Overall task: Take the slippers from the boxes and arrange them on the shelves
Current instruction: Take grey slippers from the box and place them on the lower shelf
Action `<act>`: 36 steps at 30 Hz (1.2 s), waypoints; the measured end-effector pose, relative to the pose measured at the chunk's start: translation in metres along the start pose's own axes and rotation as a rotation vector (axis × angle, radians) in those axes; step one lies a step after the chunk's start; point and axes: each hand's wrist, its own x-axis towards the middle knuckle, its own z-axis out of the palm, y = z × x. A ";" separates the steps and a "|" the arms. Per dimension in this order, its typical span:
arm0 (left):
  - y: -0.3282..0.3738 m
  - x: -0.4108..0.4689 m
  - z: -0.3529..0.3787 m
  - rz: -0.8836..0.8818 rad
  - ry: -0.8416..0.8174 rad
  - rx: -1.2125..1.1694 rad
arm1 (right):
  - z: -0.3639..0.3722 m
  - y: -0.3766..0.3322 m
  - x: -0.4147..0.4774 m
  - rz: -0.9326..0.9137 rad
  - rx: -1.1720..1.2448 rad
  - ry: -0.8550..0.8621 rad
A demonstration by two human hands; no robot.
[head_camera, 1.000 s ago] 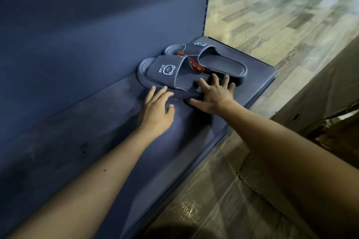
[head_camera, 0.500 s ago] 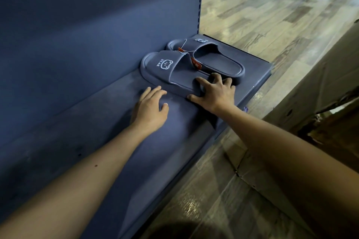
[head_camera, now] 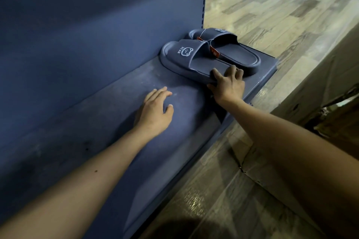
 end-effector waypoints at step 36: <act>-0.004 -0.088 -0.096 0.037 0.045 0.071 | -0.089 -0.078 -0.128 -0.591 -0.140 -0.356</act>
